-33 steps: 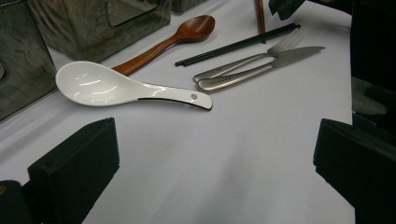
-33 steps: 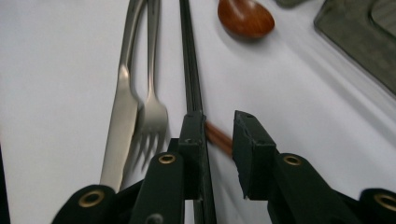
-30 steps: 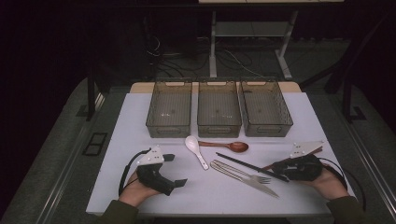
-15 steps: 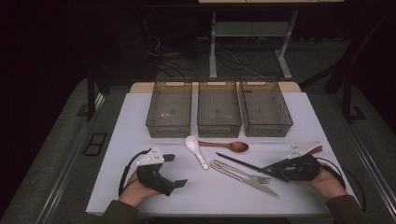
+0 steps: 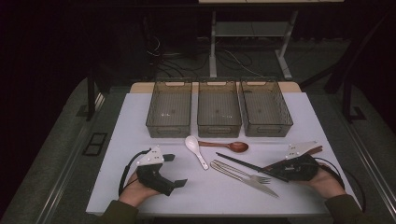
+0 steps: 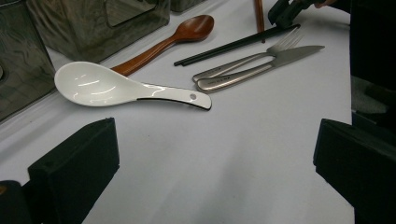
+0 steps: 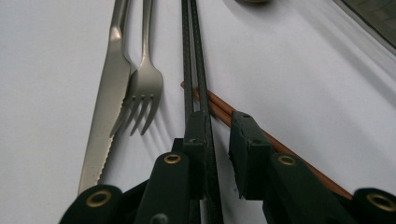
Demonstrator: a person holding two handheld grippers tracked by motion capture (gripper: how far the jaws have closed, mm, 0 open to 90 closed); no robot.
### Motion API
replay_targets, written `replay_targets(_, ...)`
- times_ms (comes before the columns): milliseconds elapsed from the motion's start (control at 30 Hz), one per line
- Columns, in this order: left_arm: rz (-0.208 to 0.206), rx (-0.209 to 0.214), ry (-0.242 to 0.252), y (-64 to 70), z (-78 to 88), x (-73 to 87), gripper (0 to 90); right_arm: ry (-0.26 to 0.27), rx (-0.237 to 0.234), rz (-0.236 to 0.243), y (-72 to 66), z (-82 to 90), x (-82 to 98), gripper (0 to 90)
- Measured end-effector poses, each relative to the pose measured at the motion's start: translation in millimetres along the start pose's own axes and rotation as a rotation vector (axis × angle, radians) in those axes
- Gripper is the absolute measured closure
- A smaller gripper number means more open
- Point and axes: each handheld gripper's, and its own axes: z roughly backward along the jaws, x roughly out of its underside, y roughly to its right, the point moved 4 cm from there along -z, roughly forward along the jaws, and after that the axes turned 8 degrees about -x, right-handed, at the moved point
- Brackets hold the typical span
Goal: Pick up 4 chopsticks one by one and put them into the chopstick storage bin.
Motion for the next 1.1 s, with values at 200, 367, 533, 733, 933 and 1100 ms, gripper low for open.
replay_targets(200, -0.001, 0.000, -0.001, -0.1, 0.3, 0.0, 0.0, -0.019, -0.008, 0.005, 0.7, -2.3, 1.3, 80.0)
replay_targets(367, -0.001, -0.001, 0.000, 0.1, 0.4, -0.2, 0.0, -0.033, -0.012, 0.007, 0.9, -3.6, 2.4, 81.0)
replay_targets(533, 0.000, 0.000, 0.001, -0.2, 0.3, -0.1, 0.0, -0.048, -0.013, 0.016, 0.9, -5.0, 3.2, 81.6)
replay_targets(733, -0.003, 0.000, -0.001, -0.1, 0.3, -0.1, 0.0, -0.056, -0.014, 0.040, 0.7, -5.4, 3.2, 83.9)
replay_targets(933, -0.003, 0.000, -0.001, 0.0, 0.4, 0.0, 0.0, -0.061, -0.012, 0.060, 0.2, -5.5, 3.1, 84.7)
replay_targets(1100, -0.004, -0.001, -0.002, -0.2, 0.6, 0.1, 0.0, -0.060, -0.018, 0.077, 0.8, -5.3, 3.5, 85.3)
